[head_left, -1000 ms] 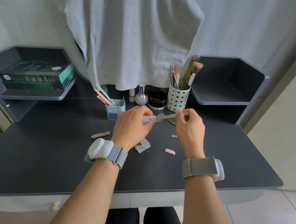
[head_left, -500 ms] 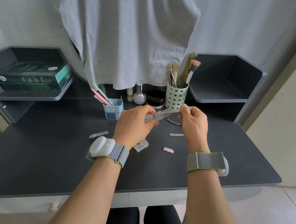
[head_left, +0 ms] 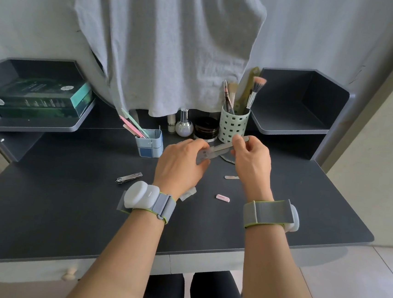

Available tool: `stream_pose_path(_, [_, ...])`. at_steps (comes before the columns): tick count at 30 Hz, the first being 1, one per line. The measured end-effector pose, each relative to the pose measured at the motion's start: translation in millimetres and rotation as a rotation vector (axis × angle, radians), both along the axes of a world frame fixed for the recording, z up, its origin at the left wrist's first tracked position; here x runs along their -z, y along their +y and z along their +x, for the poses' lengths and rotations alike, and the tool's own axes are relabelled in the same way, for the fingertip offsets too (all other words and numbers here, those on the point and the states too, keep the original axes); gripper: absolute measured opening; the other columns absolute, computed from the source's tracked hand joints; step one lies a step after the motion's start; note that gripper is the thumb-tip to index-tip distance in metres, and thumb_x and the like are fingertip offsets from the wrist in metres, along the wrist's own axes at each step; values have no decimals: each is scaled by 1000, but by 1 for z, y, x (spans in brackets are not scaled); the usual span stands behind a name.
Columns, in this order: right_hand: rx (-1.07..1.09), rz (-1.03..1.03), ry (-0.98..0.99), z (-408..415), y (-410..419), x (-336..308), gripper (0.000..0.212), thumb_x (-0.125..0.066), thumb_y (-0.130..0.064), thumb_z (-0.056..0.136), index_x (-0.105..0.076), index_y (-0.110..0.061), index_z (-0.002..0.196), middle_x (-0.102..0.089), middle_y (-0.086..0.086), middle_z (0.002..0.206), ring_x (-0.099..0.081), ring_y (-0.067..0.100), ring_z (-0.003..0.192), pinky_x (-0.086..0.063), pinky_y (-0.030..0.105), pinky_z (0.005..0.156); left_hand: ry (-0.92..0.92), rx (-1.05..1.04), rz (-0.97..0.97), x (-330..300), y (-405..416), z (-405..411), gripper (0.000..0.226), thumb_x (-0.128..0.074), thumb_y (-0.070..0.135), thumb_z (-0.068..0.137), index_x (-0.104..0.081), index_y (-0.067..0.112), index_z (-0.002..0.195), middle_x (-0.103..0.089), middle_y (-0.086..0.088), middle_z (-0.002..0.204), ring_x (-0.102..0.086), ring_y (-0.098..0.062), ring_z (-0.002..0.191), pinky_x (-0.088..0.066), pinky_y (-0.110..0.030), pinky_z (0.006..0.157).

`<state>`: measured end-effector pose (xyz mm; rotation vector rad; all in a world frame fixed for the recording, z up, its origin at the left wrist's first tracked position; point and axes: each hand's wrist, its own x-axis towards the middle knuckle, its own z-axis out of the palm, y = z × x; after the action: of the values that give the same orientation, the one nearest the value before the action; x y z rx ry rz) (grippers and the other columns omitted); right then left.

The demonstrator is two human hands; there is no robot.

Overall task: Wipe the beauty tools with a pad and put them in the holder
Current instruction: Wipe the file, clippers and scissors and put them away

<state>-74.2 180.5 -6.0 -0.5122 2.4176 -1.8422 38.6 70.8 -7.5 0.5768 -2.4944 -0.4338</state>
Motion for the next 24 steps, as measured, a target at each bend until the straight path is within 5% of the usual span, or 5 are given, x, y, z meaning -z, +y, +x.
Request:
stream_pose_path(9, [-55, -29, 12, 1, -2, 3, 27, -65, -36, 92, -68, -9, 87, -59, -2, 70, -46, 9, 61, -38, 16, 50, 21, 16, 102, 2, 4, -3, 20, -64, 32, 92, -65, 27, 111, -67, 7, 104, -63, -21, 96, -52, -42, 78])
stream_pose_path(15, [43, -84, 44, 4, -1, 2, 19, -72, -32, 90, -64, -19, 102, -68, -8, 84, -59, 1, 71, -40, 6, 57, 64, 38, 174, 8, 6, -5, 18, -66, 31, 92, -66, 22, 108, -67, 5, 101, -63, -19, 94, -52, -42, 80])
stream_pose_path(24, [19, -40, 121, 9, -1, 1, 12, -65, -32, 95, -73, -23, 94, -68, -12, 77, -57, -2, 68, -42, 15, 65, 110, 41, 224, 6, 9, -8, 18, -67, 30, 92, -68, 20, 107, -70, 4, 101, -65, -18, 92, -53, -42, 82])
